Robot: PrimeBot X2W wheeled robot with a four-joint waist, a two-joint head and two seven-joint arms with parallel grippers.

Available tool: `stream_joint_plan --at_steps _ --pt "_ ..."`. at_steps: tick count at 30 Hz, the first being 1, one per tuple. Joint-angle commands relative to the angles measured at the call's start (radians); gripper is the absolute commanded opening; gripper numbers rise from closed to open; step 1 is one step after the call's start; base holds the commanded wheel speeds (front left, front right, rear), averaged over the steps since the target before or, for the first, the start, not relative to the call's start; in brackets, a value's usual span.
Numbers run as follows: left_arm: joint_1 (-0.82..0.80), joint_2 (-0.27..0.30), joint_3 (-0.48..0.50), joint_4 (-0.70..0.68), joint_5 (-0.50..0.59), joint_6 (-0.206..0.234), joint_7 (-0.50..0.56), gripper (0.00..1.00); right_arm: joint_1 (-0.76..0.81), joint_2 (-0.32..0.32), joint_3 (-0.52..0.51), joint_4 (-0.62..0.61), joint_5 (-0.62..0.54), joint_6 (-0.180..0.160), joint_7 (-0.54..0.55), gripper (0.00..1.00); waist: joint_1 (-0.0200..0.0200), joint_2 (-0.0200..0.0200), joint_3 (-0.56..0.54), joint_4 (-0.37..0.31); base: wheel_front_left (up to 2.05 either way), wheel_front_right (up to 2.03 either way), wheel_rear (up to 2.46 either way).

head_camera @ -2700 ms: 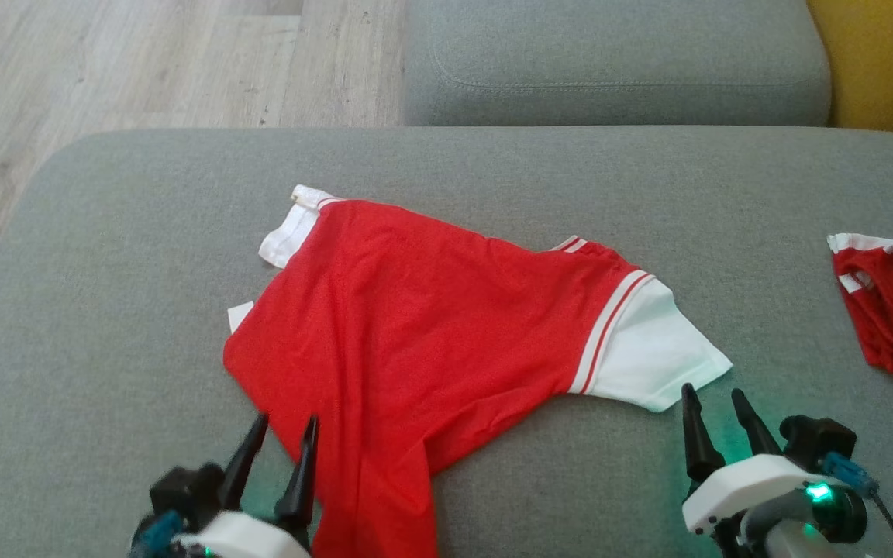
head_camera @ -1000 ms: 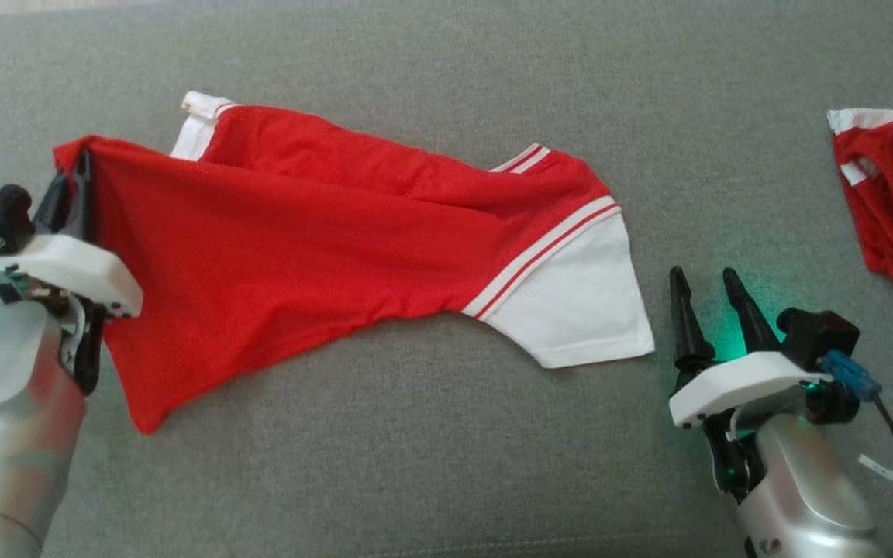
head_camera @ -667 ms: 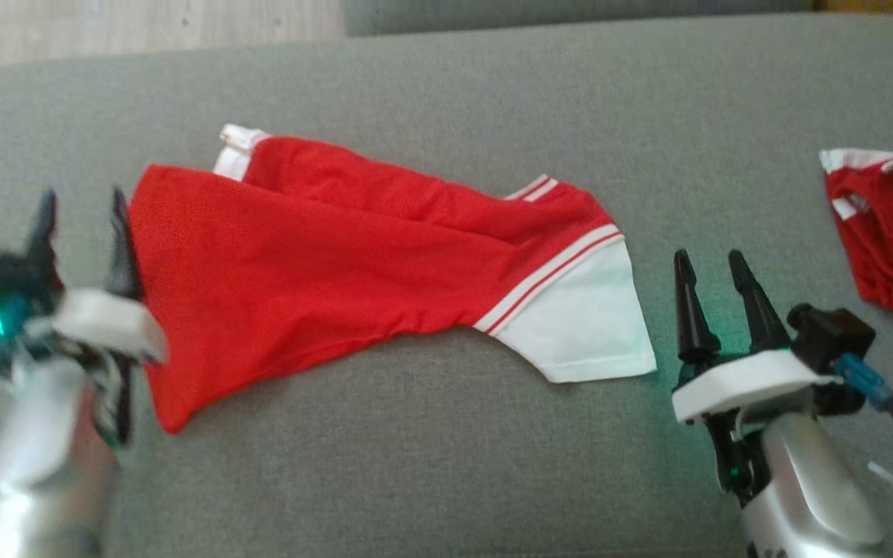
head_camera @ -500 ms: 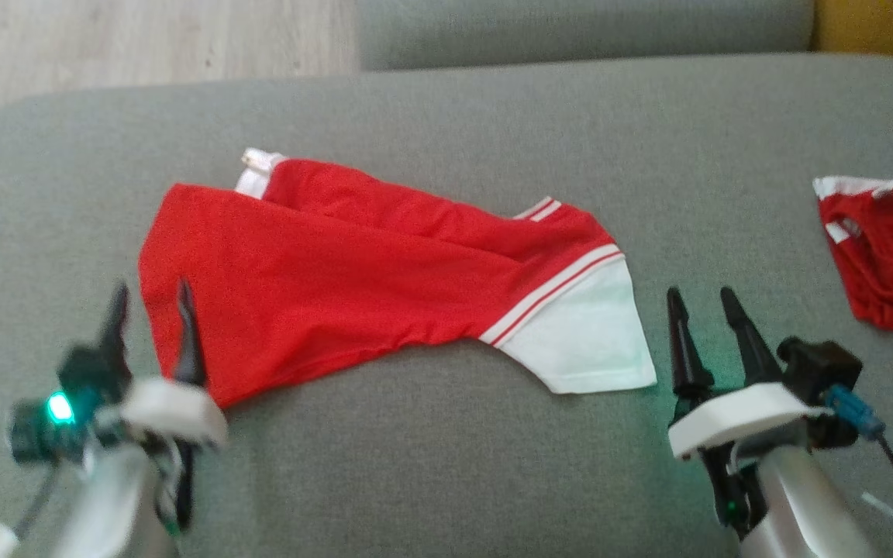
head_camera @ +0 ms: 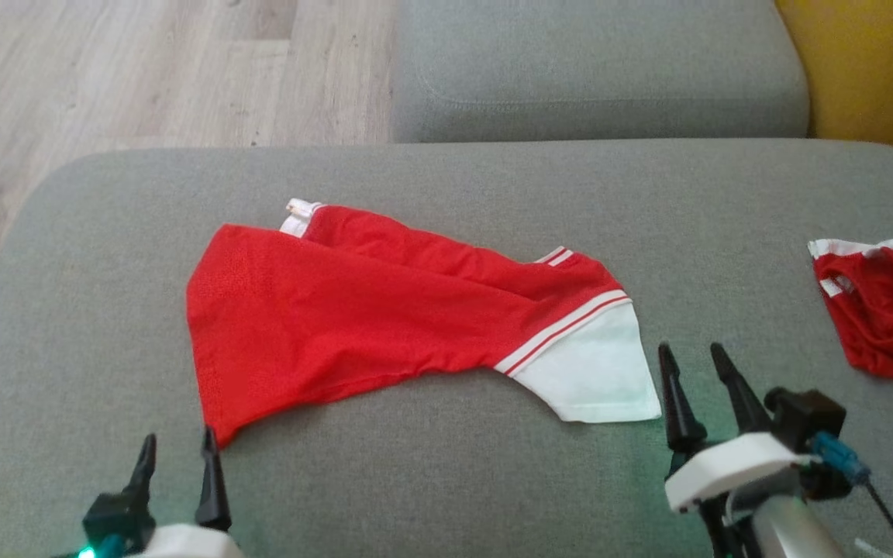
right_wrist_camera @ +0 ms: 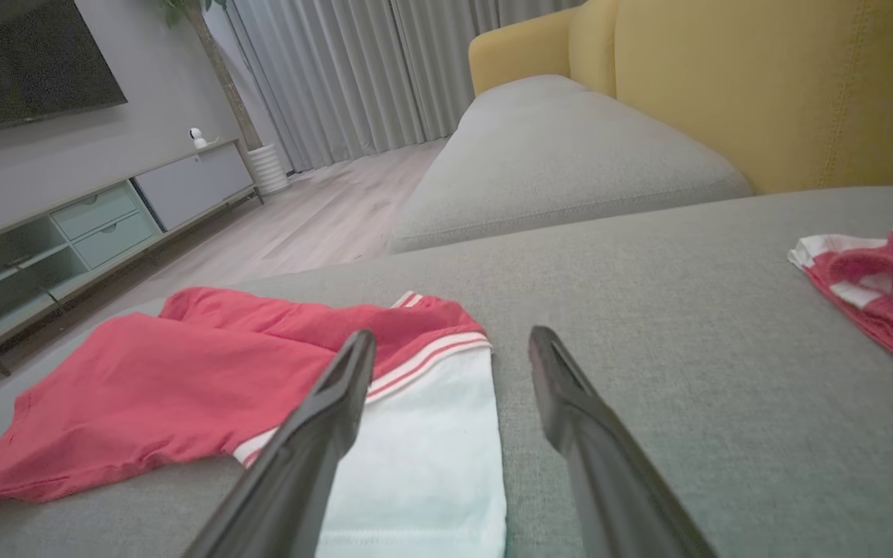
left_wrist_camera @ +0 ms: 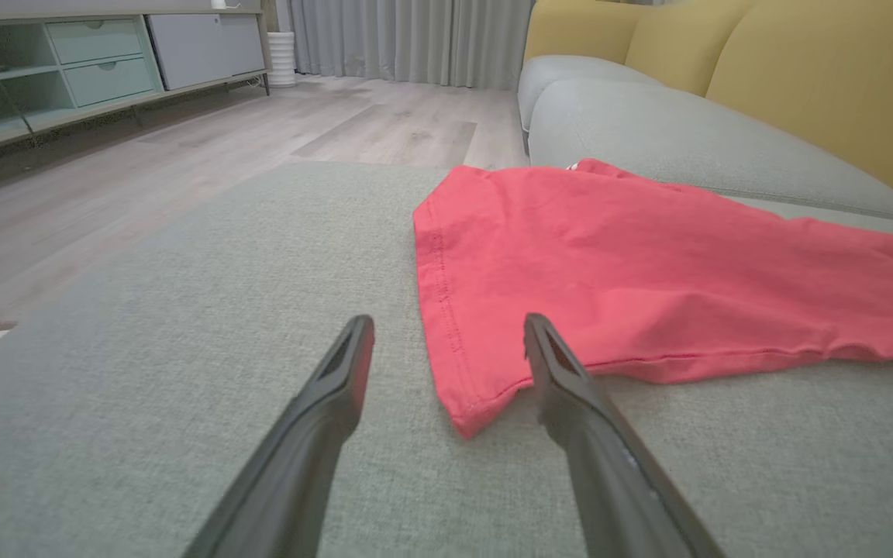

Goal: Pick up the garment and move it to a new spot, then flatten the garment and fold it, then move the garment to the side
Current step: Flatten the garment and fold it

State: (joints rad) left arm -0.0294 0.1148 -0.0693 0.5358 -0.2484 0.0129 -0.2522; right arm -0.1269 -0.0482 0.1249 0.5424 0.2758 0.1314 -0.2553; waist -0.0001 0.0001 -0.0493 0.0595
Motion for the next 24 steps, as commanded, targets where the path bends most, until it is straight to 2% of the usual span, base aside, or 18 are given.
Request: stream_joint_plan --at_steps 1,9,18,24 --pt "-0.016 0.001 0.049 -0.037 0.017 -0.009 -0.009 1.0 -0.008 -0.002 0.027 -0.025 -0.008 -0.001 -0.006 1.0 0.0001 -0.0001 -0.007 -0.001 0.0 0.0 0.0" --pt "0.038 -0.04 0.113 -0.057 0.049 -0.036 -0.009 1.0 0.016 -0.002 0.046 -0.014 -0.002 -0.001 -0.006 1.0 0.0001 -0.0001 -0.015 -0.009 0.0 0.0 0.0" --pt "0.016 -0.06 0.149 -0.042 0.067 -0.069 -0.009 1.0 -0.007 -0.002 0.058 -0.009 -0.023 -0.001 -0.006 1.0 0.0001 -0.0001 0.012 -0.012 0.0 0.0 0.0" --pt "-0.044 -0.064 0.146 0.022 -0.006 -0.099 -0.009 1.0 -0.015 -0.002 0.076 -0.009 -0.035 -0.001 -0.006 1.0 0.0001 -0.0001 0.05 -0.004 0.0 0.0 0.0"
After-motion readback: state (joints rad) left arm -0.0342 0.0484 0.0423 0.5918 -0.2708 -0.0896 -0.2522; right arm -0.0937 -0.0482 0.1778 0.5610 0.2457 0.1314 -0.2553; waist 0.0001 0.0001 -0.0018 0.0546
